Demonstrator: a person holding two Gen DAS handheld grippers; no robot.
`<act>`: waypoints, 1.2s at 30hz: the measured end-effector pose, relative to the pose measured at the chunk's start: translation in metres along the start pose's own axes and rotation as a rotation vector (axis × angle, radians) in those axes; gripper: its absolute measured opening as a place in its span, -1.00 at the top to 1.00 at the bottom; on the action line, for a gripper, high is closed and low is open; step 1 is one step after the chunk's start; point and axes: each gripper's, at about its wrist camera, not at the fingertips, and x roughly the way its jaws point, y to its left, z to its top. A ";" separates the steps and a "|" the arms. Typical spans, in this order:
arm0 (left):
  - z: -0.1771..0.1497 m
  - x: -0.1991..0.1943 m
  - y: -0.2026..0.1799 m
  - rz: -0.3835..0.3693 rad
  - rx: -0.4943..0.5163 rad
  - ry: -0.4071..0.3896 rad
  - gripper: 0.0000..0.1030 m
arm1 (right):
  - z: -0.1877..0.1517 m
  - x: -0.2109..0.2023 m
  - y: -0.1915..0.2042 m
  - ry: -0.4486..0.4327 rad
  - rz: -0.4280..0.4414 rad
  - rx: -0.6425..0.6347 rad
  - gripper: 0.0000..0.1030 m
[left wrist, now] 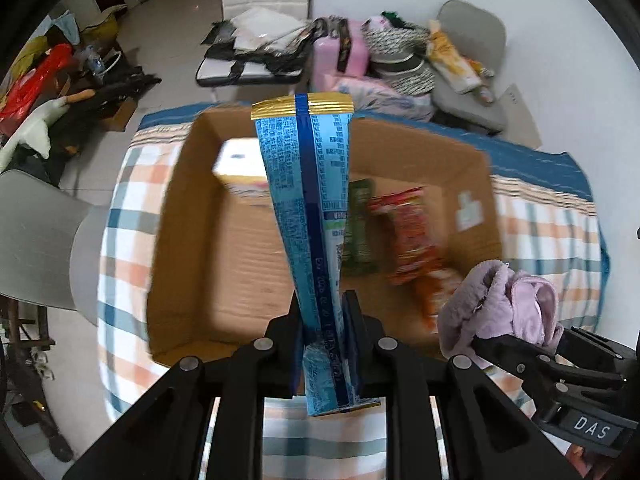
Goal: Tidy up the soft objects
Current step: 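Carry the tube package and cloth into the box and release both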
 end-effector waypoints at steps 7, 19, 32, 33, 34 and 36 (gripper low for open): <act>0.012 0.042 0.038 -0.003 -0.011 0.110 0.71 | 0.009 0.061 0.023 0.070 0.007 0.049 -0.07; 0.019 0.100 0.049 -0.007 0.017 0.266 0.67 | 0.025 0.124 0.027 0.142 -0.054 0.086 -0.17; 0.024 0.069 0.044 0.053 0.055 0.192 0.08 | 0.031 0.127 0.030 0.114 -0.190 0.025 -0.95; 0.024 0.065 0.044 0.061 0.060 0.175 -0.02 | 0.032 0.124 0.029 0.100 -0.213 0.018 -0.99; 0.023 0.062 0.045 0.065 0.063 0.164 -0.20 | 0.032 0.121 0.029 0.087 -0.235 0.009 -0.99; 0.022 0.056 0.046 0.065 0.059 0.138 -0.34 | 0.033 0.117 0.029 0.070 -0.277 -0.001 -1.00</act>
